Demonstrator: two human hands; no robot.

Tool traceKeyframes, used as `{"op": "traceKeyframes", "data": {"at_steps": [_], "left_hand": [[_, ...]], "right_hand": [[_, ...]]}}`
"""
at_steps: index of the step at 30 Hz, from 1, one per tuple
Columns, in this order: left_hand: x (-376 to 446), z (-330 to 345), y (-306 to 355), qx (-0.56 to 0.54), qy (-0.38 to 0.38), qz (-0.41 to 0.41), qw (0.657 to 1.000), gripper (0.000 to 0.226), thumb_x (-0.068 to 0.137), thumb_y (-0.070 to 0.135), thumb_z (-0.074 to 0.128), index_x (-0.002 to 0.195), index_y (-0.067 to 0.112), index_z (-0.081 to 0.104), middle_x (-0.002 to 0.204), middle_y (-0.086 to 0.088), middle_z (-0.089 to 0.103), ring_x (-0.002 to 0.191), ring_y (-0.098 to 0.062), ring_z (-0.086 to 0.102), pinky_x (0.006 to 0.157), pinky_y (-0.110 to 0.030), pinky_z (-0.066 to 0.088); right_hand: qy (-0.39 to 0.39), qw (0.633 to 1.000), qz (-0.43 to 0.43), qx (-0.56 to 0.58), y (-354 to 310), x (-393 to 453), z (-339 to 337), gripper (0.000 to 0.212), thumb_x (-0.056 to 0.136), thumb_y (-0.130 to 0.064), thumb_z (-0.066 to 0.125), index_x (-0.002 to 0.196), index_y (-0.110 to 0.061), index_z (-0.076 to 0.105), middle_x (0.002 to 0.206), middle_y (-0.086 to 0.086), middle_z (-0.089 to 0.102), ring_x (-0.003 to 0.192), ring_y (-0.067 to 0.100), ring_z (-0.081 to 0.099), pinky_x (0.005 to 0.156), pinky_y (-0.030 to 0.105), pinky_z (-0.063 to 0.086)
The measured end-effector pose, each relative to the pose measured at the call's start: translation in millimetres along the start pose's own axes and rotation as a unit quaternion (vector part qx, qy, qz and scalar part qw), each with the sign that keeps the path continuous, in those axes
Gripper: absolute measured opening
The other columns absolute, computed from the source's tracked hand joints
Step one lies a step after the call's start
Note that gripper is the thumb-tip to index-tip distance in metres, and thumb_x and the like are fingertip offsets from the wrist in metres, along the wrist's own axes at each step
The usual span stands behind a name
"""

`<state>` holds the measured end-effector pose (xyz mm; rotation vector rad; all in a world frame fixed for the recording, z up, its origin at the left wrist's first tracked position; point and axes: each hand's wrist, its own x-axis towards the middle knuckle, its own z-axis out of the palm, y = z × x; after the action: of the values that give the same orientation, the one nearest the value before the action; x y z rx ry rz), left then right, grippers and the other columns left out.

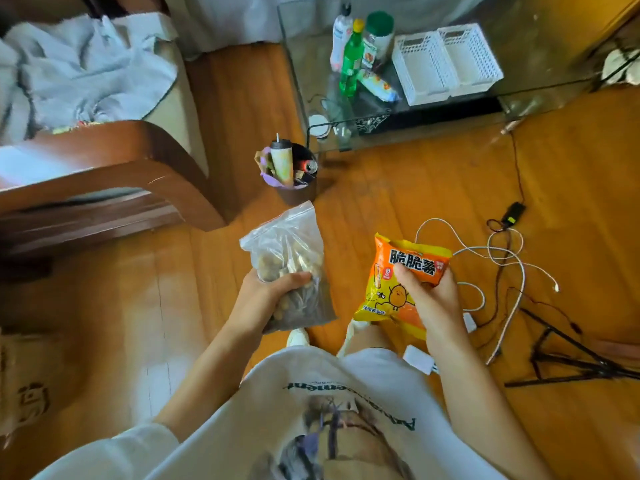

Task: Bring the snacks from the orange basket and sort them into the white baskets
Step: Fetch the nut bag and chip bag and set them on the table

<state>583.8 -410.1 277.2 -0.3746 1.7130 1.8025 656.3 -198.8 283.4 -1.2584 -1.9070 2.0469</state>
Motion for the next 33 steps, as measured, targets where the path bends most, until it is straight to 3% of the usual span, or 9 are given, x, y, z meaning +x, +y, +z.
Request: {"op": "traceKeyframes", "data": {"at_steps": [4,10,13,17,20,23,28,33], "left_hand": [[46.3,35.6,24.1,0.009,-0.011,-0.008,1.000,0.025,0.060,0.021,0.075,0.085,0.023,0.072,0.084,-0.002,0.076,0.077,-0.017,0.073,0.057,-0.021,0.054],[127.6,121.2,65.3,0.014,-0.004,0.002,1.000,0.019,0.061,0.021,0.074,0.078,0.030,0.073,0.081,0.002,0.076,0.075,-0.015,0.072,0.058,-0.025,0.055],[165.2,172.5,89.5,0.019,0.001,0.007,1.000,0.017,0.061,0.022,0.073,0.072,0.034,0.073,0.075,0.005,0.075,0.071,-0.012,0.071,0.057,-0.025,0.055],[207.2,220.1,115.4,0.007,0.029,0.015,0.999,0.022,0.060,0.021,0.073,0.081,0.026,0.069,0.079,0.004,0.075,0.078,-0.016,0.071,0.065,-0.028,0.056],[230.0,236.4,130.2,0.006,0.052,0.014,0.999,0.028,0.058,0.023,0.075,0.084,0.025,0.068,0.082,0.002,0.075,0.082,-0.018,0.071,0.071,-0.032,0.057],[255.1,243.9,141.5,0.002,0.075,0.005,0.997,0.038,0.052,0.028,0.077,0.089,0.025,0.067,0.083,0.004,0.075,0.081,-0.015,0.071,0.067,-0.028,0.057],[314.8,259.4,165.6,0.001,0.085,-0.005,0.996,0.023,0.060,0.022,0.073,0.082,0.028,0.069,0.079,0.007,0.075,0.075,-0.009,0.071,0.059,-0.020,0.054],[393.1,275.2,211.4,-0.019,0.081,-0.001,0.997,0.025,0.062,0.020,0.072,0.085,0.026,0.067,0.076,0.011,0.075,0.070,-0.004,0.070,0.054,-0.015,0.053]], "right_hand": [[0.025,0.999,0.022,0.001,-13.9,54.3,-18.6,0.052,0.070,-0.030,0.076,0.116,-0.024,0.052,0.116,0.001,0.065,0.105,0.020,0.063,0.090,0.047,0.052],[0.014,1.000,-0.001,0.007,-61.2,161.4,-54.3,0.046,0.073,-0.021,0.075,0.112,-0.022,0.052,0.113,0.003,0.065,0.101,0.015,0.064,0.083,0.037,0.054],[0.006,1.000,-0.013,0.004,-92.4,214.3,-81.4,0.042,0.073,-0.021,0.075,0.109,-0.024,0.053,0.109,-0.001,0.065,0.097,0.010,0.064,0.077,0.028,0.055],[0.002,1.000,-0.015,-0.017,-124.5,276.7,-113.6,0.047,0.072,-0.025,0.075,0.112,-0.024,0.052,0.102,-0.010,0.065,0.090,0.001,0.063,0.063,0.015,0.052],[-0.004,1.000,-0.002,-0.029,-140.9,313.7,-123.0,0.047,0.072,-0.029,0.075,0.113,-0.026,0.050,0.098,-0.018,0.062,0.088,-0.004,0.060,0.055,0.009,0.048],[-0.018,0.999,0.012,-0.036,-154.4,348.1,-122.0,0.048,0.072,-0.031,0.075,0.112,-0.028,0.050,0.098,-0.017,0.062,0.088,-0.002,0.060,0.057,0.013,0.049],[-0.031,0.998,0.018,-0.058,-181.3,412.3,-104.2,0.047,0.072,-0.028,0.075,0.113,-0.025,0.051,0.101,-0.010,0.064,0.090,0.003,0.062,0.062,0.018,0.051],[-0.043,0.997,0.007,-0.060,-227.0,489.3,-80.5,0.039,0.072,-0.025,0.076,0.102,-0.032,0.052,0.096,-0.016,0.063,0.074,-0.010,0.065,0.050,0.007,0.047]]}}
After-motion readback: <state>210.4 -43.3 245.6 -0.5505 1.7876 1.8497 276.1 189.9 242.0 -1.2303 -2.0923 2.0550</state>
